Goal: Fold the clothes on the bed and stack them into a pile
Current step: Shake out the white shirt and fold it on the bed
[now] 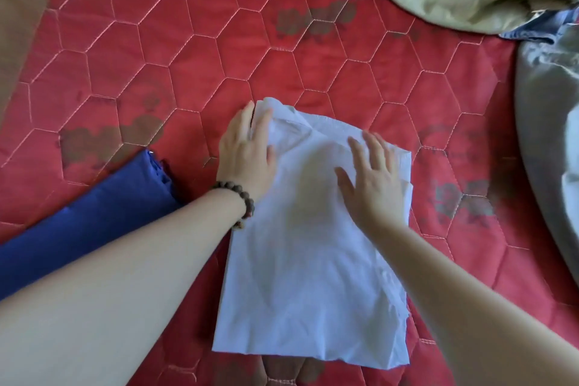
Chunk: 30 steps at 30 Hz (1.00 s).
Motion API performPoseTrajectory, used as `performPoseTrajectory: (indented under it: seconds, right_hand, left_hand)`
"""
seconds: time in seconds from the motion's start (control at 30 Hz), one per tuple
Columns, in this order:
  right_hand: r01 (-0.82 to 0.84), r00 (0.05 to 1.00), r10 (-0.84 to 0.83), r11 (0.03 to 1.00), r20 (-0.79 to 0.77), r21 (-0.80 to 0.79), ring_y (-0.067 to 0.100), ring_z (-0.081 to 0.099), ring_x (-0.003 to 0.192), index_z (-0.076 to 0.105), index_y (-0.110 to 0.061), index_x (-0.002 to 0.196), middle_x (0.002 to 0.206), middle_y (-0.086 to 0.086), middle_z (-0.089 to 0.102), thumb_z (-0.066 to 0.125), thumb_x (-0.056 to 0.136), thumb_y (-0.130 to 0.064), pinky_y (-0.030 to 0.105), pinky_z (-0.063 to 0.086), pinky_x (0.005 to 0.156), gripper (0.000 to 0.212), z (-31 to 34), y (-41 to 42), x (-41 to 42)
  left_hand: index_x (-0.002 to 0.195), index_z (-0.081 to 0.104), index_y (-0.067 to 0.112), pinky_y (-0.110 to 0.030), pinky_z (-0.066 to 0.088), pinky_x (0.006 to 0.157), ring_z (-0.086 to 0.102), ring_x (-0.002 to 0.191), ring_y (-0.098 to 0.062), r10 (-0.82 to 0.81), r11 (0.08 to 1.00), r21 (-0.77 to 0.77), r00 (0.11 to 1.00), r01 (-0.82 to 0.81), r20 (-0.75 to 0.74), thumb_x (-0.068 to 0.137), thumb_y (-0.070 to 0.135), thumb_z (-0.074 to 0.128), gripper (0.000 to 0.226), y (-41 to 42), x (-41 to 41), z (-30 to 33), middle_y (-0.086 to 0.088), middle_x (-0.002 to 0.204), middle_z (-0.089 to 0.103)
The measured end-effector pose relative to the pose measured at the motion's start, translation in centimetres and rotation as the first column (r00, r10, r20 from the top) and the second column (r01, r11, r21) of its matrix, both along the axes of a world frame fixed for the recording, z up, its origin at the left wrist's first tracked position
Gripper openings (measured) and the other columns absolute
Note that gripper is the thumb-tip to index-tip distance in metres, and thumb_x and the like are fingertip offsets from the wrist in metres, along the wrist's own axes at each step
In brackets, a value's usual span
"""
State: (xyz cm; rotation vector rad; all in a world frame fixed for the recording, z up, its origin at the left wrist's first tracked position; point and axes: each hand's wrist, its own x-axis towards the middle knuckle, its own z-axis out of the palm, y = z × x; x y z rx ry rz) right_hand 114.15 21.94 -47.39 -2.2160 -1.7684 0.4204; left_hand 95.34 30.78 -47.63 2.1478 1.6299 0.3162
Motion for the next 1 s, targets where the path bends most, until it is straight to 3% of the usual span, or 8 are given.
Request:
performPoseTrajectory:
  seconds: [0.13,0.27,0.4,0.47,0.63,0.73,0.8,1.0]
  right_hand:
    - [-0.055,0.967,0.025,0.993,-0.254,-0.108,0.026,0.050,0.107,0.058,-0.012,0.122,0.114,0.006,0.058,0.059,0.093,-0.037,0.039,0.041,0.091,0.038,-0.1,7.4,-2.2]
    - [0.066,0.916,-0.168,0.959,-0.365,-0.276,0.020,0.049,0.078,0.056,-0.017,0.086,0.081,-0.003,0.052,0.069,0.085,-0.038,0.035,0.043,0.067,0.024,-0.7,10.6,-2.5]
    - [0.117,0.828,-0.228,0.964,-0.512,-0.241,0.018,0.053,0.072,0.056,-0.025,0.078,0.076,-0.005,0.057,0.073,0.080,-0.018,0.034,0.046,0.065,0.019,-0.7,10.6,-2.1]
    - [0.087,0.813,-0.213,0.964,-0.541,-0.250,0.016,0.053,0.071,0.059,-0.026,0.080,0.076,-0.006,0.057,0.075,0.081,-0.023,0.034,0.047,0.067,0.016,-0.5,10.4,-2.1]
    - [0.083,0.809,-0.287,0.920,-0.514,-0.383,0.017,0.044,0.076,0.059,-0.033,0.072,0.061,-0.013,0.045,0.065,0.086,-0.049,0.036,0.036,0.072,0.022,0.1,11.5,-2.9]
    - [0.107,0.778,-0.336,0.903,-0.531,-0.416,0.018,0.044,0.075,0.063,-0.028,0.072,0.063,-0.012,0.046,0.069,0.086,-0.037,0.036,0.033,0.073,0.018,0.4,11.7,-3.1]
    - [0.133,0.752,-0.359,0.904,-0.552,-0.406,0.015,0.044,0.066,0.064,-0.020,0.073,0.061,-0.010,0.046,0.071,0.085,-0.027,0.032,0.033,0.068,0.016,0.5,11.7,-2.9]
    - [0.161,0.757,-0.369,0.905,-0.539,-0.393,0.010,0.038,0.052,0.056,-0.019,0.061,0.056,-0.007,0.043,0.071,0.084,-0.018,0.024,0.028,0.048,0.028,0.8,12.1,-2.7]
  left_hand:
    - [0.146,0.038,0.013,-0.032,0.030,0.105,0.039,0.132,-0.028,0.089,0.984,-0.169,0.979,-0.058,0.183,0.091,0.007,0.052,0.057,4.5,0.5,-0.5,-0.009,0.144,0.046]
    - [0.135,0.050,0.024,-0.028,0.042,0.092,0.057,0.107,-0.020,0.118,0.965,-0.258,0.951,-0.042,0.285,0.085,0.013,0.061,0.052,5.6,0.0,-0.3,-0.003,0.120,0.062]
    - [0.110,0.060,0.035,-0.033,0.046,0.077,0.058,0.079,-0.019,0.239,0.847,-0.529,0.855,0.047,0.460,0.083,0.015,0.055,0.035,7.1,-0.2,0.1,-0.011,0.092,0.066]
    - [0.098,0.066,0.030,-0.032,0.044,0.076,0.057,0.079,-0.016,0.240,0.816,-0.574,0.866,0.066,0.440,0.085,0.010,0.052,0.028,8.3,-0.5,0.5,-0.017,0.091,0.067]
    - [0.087,0.070,0.025,-0.024,0.043,0.071,0.056,0.062,0.000,0.111,0.773,-0.614,0.919,0.161,0.379,0.080,0.018,0.065,0.011,10.4,-1.8,0.8,0.009,0.067,0.068]
    - [0.089,0.069,0.020,-0.015,0.043,0.076,0.060,0.076,-0.007,-0.069,0.816,-0.532,0.951,0.227,0.300,0.083,0.021,0.073,0.008,11.1,-2.4,0.4,-0.007,0.082,0.073]
    - [0.084,0.066,0.024,-0.006,0.040,0.072,0.064,0.082,-0.008,-0.198,0.849,-0.445,0.953,0.285,0.231,0.081,0.027,0.076,0.011,11.4,-2.7,0.4,0.000,0.084,0.072]
    - [0.077,0.058,0.029,-0.016,0.039,0.067,0.059,0.080,-0.011,-0.327,0.832,-0.429,0.936,0.352,0.134,0.080,0.038,0.076,0.020,12.5,-1.9,0.9,0.009,0.077,0.065]
